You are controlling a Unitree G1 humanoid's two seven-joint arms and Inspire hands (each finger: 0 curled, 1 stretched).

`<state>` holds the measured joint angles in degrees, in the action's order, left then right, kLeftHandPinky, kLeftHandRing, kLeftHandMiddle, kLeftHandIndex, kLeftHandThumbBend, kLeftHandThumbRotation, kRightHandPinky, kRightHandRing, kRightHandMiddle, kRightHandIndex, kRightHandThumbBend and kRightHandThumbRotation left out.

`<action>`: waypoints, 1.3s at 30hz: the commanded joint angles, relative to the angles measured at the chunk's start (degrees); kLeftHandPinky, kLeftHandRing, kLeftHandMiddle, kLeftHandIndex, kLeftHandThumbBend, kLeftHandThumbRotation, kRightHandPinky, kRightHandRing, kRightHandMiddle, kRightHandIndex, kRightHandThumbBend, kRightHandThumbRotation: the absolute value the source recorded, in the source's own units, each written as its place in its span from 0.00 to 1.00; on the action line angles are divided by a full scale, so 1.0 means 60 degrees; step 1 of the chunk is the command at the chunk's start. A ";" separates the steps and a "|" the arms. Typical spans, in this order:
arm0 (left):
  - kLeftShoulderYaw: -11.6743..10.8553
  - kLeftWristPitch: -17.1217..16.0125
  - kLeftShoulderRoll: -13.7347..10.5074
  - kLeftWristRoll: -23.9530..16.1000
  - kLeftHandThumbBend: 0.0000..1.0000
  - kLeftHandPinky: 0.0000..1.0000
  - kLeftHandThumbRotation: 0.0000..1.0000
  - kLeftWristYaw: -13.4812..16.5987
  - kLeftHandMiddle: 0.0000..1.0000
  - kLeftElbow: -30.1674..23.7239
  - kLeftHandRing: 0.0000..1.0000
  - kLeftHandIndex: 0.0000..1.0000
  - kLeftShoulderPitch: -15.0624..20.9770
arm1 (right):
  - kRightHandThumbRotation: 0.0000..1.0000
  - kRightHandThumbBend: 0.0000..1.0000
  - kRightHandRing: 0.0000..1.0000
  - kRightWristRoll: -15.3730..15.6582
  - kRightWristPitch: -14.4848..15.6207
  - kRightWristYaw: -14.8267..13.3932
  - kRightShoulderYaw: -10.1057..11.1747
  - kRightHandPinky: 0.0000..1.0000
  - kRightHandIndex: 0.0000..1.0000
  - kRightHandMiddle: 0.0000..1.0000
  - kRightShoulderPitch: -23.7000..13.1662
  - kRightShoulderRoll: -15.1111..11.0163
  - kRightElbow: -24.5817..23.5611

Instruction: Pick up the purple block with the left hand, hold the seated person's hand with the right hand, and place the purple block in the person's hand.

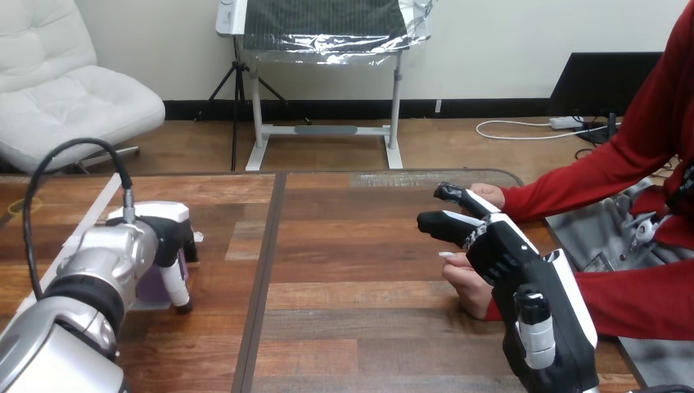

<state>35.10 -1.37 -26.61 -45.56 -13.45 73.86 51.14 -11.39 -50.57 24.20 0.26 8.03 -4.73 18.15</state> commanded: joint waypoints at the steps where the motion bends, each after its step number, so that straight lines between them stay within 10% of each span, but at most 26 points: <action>1: 0.0155 0.0058 0.0006 -0.0158 0.57 0.29 0.00 0.0459 0.53 0.0089 0.41 0.68 0.0075 | 1.00 0.93 0.77 -0.0135 -0.0193 -0.0068 -0.0009 0.82 0.85 0.75 -0.0311 0.0016 -0.0387; 30: 0.0356 0.0327 -0.0380 -0.0337 0.63 0.34 0.00 0.0783 0.68 0.0128 0.53 0.72 -0.0044 | 1.00 0.94 0.78 -0.0370 -0.0181 0.0177 -0.0053 0.83 0.85 0.76 -0.0412 -0.0048 -0.0138; 39: 0.0591 0.0225 -0.0580 -0.0625 0.67 0.49 0.00 0.0730 0.77 0.0093 0.67 0.75 -0.0027 | 1.00 0.95 0.77 -0.0382 -0.0163 0.0204 -0.0024 0.82 0.85 0.76 -0.0417 -0.0015 -0.0118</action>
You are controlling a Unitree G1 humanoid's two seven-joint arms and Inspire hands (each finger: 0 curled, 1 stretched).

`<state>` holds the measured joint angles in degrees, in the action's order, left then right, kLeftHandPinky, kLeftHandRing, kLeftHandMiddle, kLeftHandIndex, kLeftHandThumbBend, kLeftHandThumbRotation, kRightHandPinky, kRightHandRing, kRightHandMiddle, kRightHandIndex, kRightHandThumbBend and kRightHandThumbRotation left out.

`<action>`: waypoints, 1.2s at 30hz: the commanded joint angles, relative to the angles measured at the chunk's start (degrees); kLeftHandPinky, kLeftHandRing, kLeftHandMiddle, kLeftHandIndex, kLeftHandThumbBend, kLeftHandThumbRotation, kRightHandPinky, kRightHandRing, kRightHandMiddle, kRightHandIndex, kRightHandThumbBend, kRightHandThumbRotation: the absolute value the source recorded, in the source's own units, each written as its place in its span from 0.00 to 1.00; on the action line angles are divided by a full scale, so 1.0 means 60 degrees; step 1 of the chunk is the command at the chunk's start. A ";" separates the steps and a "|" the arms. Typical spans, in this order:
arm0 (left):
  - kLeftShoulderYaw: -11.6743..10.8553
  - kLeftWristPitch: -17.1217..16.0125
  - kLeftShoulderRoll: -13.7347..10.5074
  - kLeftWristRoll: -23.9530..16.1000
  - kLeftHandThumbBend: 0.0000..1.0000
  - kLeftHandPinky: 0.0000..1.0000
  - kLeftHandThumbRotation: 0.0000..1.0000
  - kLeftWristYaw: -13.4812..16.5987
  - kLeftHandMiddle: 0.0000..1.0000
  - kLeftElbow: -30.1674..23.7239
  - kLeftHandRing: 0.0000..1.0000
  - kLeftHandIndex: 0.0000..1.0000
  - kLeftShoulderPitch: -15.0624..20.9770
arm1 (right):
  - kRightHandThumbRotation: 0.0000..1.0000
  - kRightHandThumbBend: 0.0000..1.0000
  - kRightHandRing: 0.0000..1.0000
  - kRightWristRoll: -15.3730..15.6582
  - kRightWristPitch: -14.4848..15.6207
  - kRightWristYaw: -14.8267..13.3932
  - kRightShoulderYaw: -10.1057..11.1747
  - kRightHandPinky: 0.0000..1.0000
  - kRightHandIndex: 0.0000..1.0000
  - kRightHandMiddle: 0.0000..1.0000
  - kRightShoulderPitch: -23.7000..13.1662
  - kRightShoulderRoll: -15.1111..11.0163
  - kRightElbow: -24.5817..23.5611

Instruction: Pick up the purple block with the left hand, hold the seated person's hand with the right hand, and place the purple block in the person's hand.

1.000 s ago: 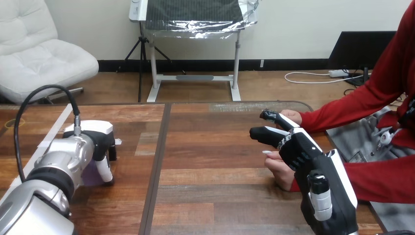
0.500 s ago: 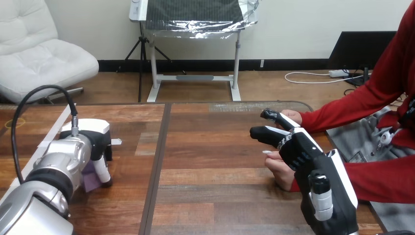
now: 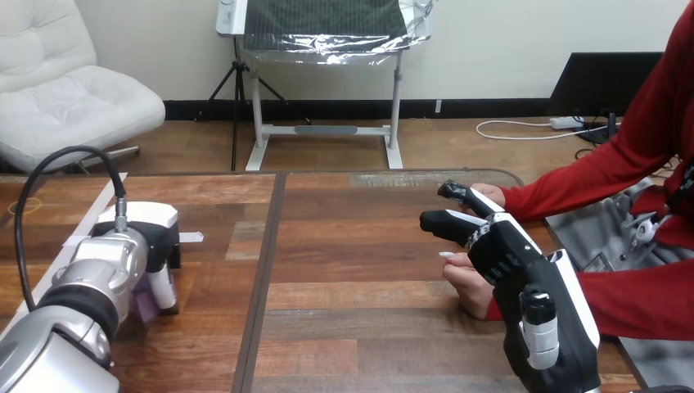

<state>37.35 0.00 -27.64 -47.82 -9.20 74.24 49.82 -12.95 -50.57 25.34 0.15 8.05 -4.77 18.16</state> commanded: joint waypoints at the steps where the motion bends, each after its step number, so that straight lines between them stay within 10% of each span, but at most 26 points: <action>1: 0.0207 -0.0008 -0.0423 -0.0231 0.67 0.51 0.00 0.0009 0.77 0.0035 0.68 0.75 0.0193 | 1.00 0.95 0.77 -0.0115 -0.0163 0.0008 -0.0001 0.82 0.85 0.76 -0.0422 -0.0002 -0.0117; 36: -0.0290 0.0190 -0.0748 0.0506 0.78 0.66 0.00 -0.1047 0.85 0.0031 0.86 0.84 0.0180 | 1.00 0.96 0.77 -0.0166 -0.0071 0.0075 0.0028 0.83 0.85 0.75 -0.0704 -0.0044 0.0124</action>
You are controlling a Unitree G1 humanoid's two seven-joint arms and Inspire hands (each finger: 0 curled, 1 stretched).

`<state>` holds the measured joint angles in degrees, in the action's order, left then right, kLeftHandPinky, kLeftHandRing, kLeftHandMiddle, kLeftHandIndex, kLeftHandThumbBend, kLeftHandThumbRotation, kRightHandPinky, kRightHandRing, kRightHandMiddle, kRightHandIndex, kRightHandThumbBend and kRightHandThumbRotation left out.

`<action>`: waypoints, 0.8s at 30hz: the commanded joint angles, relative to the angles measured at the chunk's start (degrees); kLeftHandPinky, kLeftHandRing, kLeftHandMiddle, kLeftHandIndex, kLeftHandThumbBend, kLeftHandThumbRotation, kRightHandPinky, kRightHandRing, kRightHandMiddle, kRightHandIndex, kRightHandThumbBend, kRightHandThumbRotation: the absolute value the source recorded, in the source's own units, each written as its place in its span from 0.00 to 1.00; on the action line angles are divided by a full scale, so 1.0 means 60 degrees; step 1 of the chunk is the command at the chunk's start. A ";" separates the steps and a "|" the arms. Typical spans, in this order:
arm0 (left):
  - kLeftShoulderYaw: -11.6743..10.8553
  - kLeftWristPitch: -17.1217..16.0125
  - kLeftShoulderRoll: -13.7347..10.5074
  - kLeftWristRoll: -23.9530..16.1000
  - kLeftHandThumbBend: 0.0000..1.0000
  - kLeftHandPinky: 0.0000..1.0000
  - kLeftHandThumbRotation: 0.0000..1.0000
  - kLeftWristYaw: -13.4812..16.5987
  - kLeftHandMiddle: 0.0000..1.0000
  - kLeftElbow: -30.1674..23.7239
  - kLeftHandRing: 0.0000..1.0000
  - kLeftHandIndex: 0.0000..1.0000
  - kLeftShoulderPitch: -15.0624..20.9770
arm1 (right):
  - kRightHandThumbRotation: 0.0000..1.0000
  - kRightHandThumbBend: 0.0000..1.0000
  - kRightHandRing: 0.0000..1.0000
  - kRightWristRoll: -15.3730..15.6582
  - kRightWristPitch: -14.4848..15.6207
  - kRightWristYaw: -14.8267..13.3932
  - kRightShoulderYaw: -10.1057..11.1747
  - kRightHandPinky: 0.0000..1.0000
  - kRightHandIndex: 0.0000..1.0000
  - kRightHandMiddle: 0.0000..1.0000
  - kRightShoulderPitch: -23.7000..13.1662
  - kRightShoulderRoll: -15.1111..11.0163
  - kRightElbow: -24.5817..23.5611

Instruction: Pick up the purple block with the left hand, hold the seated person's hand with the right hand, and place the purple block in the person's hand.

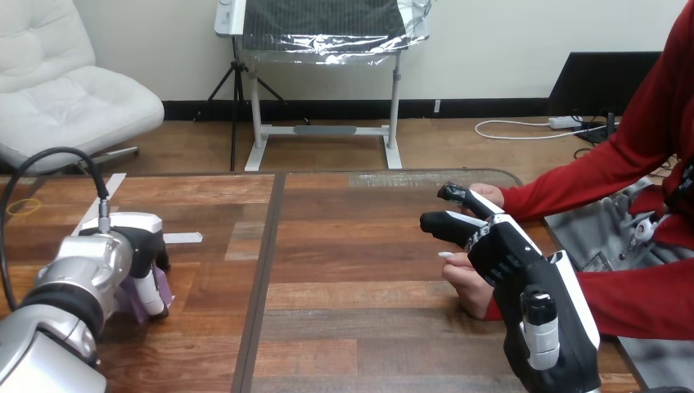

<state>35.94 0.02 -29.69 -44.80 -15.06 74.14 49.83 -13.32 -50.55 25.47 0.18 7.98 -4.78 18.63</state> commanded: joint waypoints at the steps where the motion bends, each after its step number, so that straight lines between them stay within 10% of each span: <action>1: -0.0062 0.0182 -0.0415 0.0008 0.79 0.67 0.00 -0.0081 0.86 0.0043 0.86 0.84 0.0175 | 1.00 0.96 0.77 -0.0108 -0.0077 0.0056 0.0021 0.83 0.85 0.75 -0.0698 -0.0039 0.0054; 9: -0.0264 0.0310 -0.0392 0.0185 0.77 0.57 0.00 -0.0181 0.81 0.0115 0.76 0.85 0.0183 | 1.00 0.96 0.77 -0.0148 -0.0053 0.0085 0.0021 0.82 0.84 0.75 -0.0752 -0.0035 0.0098; 16: -0.0670 0.0531 -0.0408 0.0683 0.71 0.29 0.00 -0.0098 0.61 0.0032 0.40 0.84 0.0126 | 1.00 0.97 0.77 -0.0111 -0.0126 0.0077 0.0038 0.81 0.84 0.75 -0.0780 -0.0012 0.0124; 24: -0.0717 0.0508 -0.0472 0.0770 0.63 0.25 0.00 0.0104 0.48 -0.0038 0.35 0.75 0.0056 | 1.00 0.97 0.77 -0.0138 -0.0067 0.0110 0.0033 0.81 0.84 0.76 -0.0793 -0.0037 0.0099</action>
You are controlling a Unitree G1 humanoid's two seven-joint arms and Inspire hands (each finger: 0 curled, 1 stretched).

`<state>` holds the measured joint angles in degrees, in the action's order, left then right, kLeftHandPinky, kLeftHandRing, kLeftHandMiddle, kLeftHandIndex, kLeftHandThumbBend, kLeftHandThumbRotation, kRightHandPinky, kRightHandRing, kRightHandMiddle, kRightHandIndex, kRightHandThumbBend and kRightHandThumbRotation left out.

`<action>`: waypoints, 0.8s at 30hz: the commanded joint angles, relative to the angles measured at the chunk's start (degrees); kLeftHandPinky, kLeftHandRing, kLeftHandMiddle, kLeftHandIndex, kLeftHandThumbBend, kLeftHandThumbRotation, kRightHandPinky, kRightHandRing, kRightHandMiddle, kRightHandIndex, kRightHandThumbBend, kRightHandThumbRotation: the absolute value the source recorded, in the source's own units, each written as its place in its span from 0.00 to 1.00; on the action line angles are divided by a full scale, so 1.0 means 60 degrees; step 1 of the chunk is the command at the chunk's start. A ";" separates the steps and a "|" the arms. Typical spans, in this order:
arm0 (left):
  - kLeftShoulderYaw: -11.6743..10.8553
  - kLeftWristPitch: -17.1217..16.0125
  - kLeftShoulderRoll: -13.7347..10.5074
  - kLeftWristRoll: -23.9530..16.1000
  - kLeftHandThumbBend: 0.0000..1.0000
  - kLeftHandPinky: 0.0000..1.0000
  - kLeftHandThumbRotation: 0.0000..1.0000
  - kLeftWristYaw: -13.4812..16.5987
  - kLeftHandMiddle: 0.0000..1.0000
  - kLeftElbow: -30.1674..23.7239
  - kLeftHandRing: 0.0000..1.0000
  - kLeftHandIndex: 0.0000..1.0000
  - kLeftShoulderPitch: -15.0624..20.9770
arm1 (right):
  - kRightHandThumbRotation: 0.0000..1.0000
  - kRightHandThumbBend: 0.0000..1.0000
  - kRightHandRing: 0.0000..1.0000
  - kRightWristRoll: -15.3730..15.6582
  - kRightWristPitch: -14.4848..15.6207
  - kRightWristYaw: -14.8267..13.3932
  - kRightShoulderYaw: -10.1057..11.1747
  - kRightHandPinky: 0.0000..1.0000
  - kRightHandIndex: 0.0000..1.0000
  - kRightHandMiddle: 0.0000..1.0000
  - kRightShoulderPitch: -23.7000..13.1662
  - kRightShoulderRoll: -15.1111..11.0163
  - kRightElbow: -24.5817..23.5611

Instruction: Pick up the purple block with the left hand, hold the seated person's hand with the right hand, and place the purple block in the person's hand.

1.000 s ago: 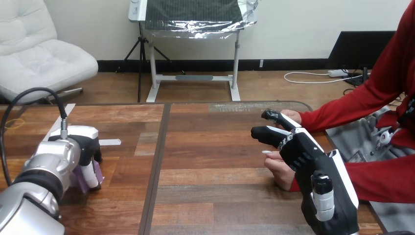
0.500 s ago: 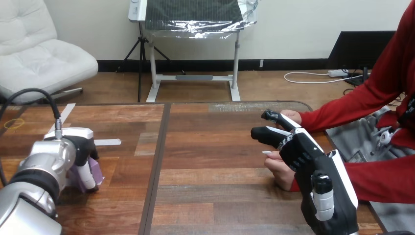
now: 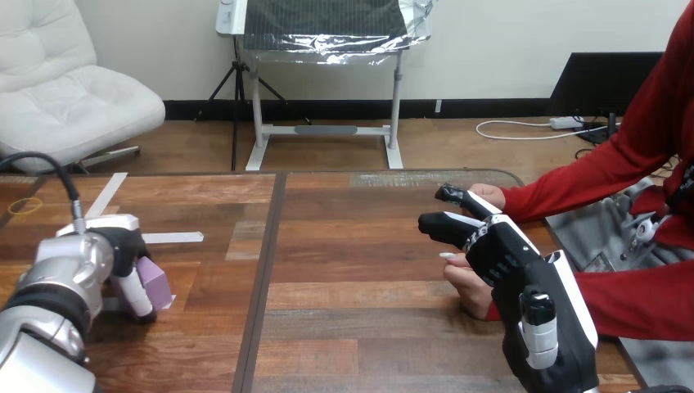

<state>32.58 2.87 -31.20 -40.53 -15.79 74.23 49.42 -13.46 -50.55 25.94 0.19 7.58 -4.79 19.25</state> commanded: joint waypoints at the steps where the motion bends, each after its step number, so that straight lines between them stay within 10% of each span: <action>1: -0.0182 0.0025 -0.0228 0.0080 0.63 0.25 0.00 0.0334 0.48 -0.0066 0.35 0.74 0.0102 | 1.00 0.97 0.77 -0.0104 -0.0058 0.0025 0.0034 0.81 0.84 0.76 -0.0728 -0.0040 -0.0013; 24: -0.0550 0.0089 -0.0221 0.0368 0.73 0.36 0.00 0.1422 0.52 -0.0183 0.45 0.45 -0.0121 | 1.00 0.97 0.78 -0.0074 -0.0063 0.0011 0.0065 0.82 0.84 0.76 -0.0762 -0.0050 0.0026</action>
<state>30.14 3.38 -31.59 -38.64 -8.42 74.20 47.49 -13.36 -50.54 25.96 0.25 7.13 -4.81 19.25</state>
